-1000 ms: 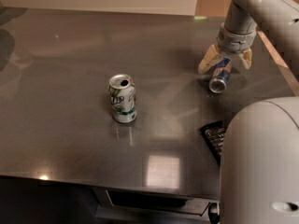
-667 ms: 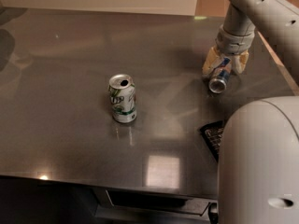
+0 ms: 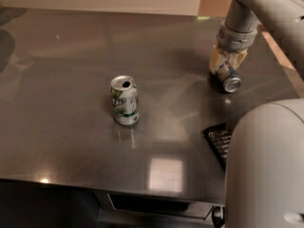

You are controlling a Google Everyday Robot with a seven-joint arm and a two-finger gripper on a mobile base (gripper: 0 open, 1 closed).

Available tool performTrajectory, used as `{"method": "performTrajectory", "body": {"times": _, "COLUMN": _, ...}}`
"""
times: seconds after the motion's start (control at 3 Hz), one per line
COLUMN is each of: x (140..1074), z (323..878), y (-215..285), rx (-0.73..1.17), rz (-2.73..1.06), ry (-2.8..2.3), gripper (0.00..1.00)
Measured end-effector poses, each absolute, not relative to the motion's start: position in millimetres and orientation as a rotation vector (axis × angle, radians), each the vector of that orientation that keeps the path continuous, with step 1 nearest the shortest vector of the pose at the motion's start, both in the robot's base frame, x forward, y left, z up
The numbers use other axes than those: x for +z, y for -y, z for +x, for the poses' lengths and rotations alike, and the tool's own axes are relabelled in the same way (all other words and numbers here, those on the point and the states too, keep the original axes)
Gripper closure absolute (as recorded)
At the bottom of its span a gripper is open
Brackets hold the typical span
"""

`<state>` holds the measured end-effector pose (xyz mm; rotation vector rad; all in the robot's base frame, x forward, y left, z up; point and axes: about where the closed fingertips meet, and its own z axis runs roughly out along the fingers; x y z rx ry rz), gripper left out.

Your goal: Pick redbull can

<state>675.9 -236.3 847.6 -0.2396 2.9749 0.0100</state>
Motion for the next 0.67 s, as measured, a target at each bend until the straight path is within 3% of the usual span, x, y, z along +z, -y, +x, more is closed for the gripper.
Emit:
{"method": "performTrajectory", "body": {"times": 0.33, "x": 862.6, "z": 671.5, "y": 219.9, "rx": 0.070, "rz": -0.369, "ry": -2.941, "gripper": 0.98}}
{"method": "performTrajectory", "body": {"times": 0.67, "x": 885.1, "z": 663.4, "y": 193.6, "rx": 0.146, "rz": -0.597, "ry": -2.880, "gripper": 1.00}}
